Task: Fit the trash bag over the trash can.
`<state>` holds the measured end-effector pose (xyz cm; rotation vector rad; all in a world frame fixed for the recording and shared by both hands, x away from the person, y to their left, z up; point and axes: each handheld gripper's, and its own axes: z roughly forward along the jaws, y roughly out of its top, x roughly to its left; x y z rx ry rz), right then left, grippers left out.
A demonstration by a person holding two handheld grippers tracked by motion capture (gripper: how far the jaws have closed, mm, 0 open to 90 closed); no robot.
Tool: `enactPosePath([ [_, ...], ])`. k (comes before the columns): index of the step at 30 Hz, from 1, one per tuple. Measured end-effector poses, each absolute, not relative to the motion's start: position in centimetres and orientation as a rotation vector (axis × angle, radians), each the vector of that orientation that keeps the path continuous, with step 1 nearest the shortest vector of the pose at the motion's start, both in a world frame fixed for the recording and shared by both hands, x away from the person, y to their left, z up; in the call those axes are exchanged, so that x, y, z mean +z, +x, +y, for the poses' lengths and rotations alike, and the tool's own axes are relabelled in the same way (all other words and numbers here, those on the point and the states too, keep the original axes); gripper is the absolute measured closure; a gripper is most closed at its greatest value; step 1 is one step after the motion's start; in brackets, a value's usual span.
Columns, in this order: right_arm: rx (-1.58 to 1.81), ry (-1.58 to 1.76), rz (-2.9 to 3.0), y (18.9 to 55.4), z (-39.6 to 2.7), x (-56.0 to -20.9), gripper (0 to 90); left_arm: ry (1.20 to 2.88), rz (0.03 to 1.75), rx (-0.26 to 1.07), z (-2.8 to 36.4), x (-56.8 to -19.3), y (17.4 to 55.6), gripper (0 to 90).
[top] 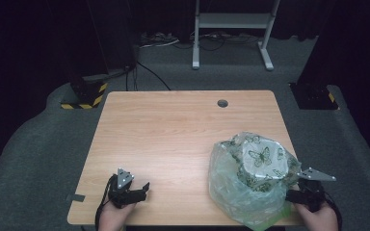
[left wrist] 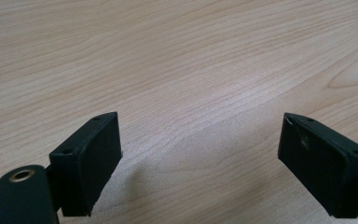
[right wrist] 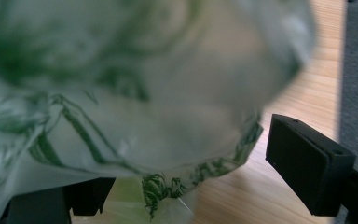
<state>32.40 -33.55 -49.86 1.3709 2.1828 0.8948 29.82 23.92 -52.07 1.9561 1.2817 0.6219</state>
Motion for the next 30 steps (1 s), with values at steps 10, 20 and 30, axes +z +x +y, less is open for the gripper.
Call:
enactPosePath([
  [10,0.892,1.339,2.244,33.7,-30.7,-49.8,19.2,2.017,1.292,0.591,23.7,-52.8,30.0,12.5],
  [20,0.813,1.502,2.218,32.3,-33.5,-46.9,18.5,2.014,1.302,0.555,23.7,-52.9,30.2,9.9],
  [30,0.655,1.629,2.259,32.2,-34.1,-41.9,19.2,2.022,1.303,0.554,23.7,-52.9,30.3,7.7],
])
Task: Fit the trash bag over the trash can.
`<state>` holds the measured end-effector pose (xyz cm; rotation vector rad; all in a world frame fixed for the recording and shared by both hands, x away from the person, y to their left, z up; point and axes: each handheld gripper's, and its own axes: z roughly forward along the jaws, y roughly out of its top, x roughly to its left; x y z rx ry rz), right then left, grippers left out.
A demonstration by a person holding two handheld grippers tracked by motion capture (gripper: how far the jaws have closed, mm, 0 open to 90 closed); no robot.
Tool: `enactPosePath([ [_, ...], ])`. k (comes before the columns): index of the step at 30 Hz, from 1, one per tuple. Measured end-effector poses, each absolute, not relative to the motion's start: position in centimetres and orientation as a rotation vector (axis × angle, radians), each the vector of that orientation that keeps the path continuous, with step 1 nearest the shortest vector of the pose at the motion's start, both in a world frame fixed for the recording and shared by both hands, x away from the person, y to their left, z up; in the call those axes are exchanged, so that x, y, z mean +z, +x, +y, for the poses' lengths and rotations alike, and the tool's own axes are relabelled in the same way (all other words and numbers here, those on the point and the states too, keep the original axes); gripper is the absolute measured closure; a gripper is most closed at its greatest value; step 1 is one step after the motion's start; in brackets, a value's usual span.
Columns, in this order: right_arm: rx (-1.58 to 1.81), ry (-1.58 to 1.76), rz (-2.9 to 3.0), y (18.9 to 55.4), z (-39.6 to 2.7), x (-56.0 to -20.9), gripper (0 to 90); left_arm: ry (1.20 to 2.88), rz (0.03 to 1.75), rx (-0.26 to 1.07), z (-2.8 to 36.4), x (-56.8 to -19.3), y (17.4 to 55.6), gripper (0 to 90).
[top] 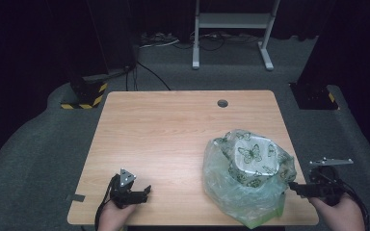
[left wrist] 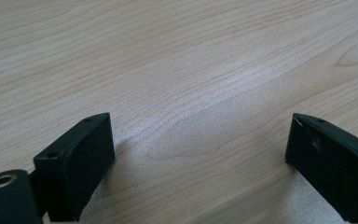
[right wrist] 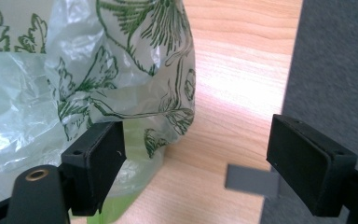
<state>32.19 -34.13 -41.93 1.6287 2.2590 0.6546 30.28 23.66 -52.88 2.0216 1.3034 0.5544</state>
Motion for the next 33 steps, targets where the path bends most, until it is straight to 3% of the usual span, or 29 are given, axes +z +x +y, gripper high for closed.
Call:
enactPosePath([
  [18,0.147,2.054,2.422,36.3,-33.1,-46.0,20.6,2.032,1.304,0.544,23.5,-52.9,30.3,3.7],
  [33,0.146,2.096,2.343,36.0,-32.9,-36.8,20.9,2.038,1.312,0.537,23.4,-53.0,30.4,0.1],
])
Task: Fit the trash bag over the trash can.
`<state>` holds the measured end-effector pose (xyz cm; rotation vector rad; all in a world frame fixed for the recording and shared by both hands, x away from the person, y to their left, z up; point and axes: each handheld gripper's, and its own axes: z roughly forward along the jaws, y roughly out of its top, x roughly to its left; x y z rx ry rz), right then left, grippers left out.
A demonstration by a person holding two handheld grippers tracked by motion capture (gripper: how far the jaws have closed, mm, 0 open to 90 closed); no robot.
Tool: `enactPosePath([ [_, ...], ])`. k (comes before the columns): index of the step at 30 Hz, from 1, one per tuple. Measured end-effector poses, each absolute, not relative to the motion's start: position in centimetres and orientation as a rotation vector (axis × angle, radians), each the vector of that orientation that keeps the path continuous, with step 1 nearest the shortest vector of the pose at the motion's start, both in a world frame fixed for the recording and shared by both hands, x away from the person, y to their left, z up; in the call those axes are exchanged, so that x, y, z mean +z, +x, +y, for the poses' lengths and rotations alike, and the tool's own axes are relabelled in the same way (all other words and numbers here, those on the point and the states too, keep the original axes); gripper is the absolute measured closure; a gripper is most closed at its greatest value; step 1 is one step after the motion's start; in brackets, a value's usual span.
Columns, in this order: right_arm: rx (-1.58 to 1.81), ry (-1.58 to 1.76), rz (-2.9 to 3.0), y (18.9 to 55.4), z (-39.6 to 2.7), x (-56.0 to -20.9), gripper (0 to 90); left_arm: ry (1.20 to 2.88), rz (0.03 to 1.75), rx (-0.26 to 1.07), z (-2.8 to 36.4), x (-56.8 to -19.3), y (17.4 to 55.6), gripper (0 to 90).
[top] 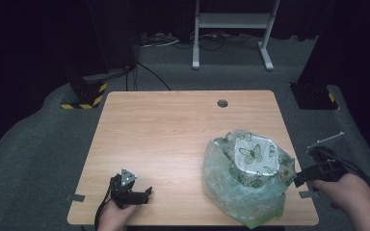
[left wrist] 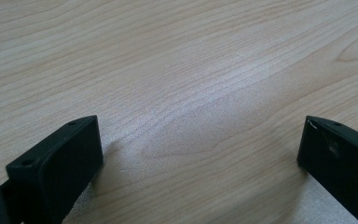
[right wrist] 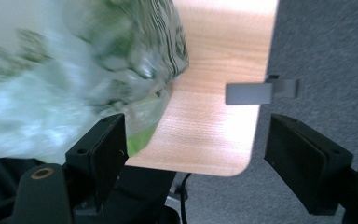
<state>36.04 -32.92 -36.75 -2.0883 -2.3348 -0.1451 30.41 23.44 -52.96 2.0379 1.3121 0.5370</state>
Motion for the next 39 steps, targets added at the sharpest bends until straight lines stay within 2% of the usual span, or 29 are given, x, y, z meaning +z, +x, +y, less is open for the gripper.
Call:
enactPosePath([
  [5,-0.209,-2.075,-2.391,36.7,-31.8,-32.9,22.8,2.04,1.309,0.537,23.4,-53.0,30.5,0.0],
  [11,-0.233,-2.033,-2.441,38.2,-29.7,-30.7,28.3,2.039,1.311,0.536,23.4,-53.0,30.4,0.1],
  [19,-0.242,-1.922,-2.554,40.1,-24.1,-28.8,31.9,2.039,1.309,0.536,23.4,-53.0,30.4,0.1],
  [28,-0.169,-1.79,-2.617,41.5,-19.0,-31.1,39.6,2.041,1.305,0.535,23.4,-53.0,30.5,0.1],
  [30,-0.145,-1.781,-2.619,41.8,-18.6,-32.0,41.8,2.042,1.304,0.534,23.4,-53.0,30.5,0.1],
  [39,-0.061,-1.749,-2.586,42.6,-18.0,-36.8,40.8,2.042,1.303,0.534,23.4,-53.0,30.4,0.2],
])
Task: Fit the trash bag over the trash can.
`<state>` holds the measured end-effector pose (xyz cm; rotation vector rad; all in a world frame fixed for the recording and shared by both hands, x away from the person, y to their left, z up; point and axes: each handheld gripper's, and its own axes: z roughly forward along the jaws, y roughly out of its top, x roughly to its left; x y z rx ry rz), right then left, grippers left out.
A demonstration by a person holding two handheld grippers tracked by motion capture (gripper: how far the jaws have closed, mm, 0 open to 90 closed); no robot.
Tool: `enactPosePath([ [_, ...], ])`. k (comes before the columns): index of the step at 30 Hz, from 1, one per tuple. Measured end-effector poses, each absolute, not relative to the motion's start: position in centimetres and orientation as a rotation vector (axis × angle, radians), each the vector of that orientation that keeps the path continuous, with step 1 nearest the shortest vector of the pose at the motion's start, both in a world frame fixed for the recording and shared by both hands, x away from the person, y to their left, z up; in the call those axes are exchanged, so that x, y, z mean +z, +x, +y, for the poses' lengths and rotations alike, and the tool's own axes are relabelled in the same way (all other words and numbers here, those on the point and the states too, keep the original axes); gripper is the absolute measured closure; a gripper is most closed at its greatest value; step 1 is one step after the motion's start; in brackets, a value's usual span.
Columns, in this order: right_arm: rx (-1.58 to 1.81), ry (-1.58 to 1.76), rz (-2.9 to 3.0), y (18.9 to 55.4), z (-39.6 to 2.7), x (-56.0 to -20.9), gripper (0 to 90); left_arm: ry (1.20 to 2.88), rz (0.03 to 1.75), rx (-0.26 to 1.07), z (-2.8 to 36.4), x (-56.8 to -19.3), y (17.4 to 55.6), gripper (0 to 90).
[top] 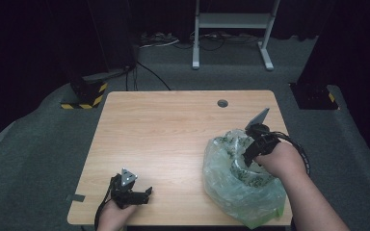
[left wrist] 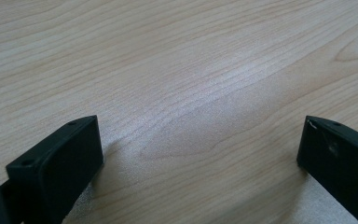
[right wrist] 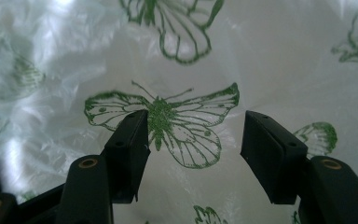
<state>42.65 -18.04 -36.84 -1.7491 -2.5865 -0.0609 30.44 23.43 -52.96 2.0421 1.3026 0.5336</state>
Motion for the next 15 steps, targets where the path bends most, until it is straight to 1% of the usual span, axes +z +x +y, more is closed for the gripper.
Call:
enactPosePath([
  [5,-0.025,-1.73,-2.59,42.6,-17.6,-38.5,40.5,2.042,1.303,0.534,23.4,-53.0,30.4,0.2],
  [15,0.053,-1.702,-2.666,42.6,-17.3,-40.6,40.5,2.042,1.301,0.533,23.4,-53.0,30.4,0.1],
])
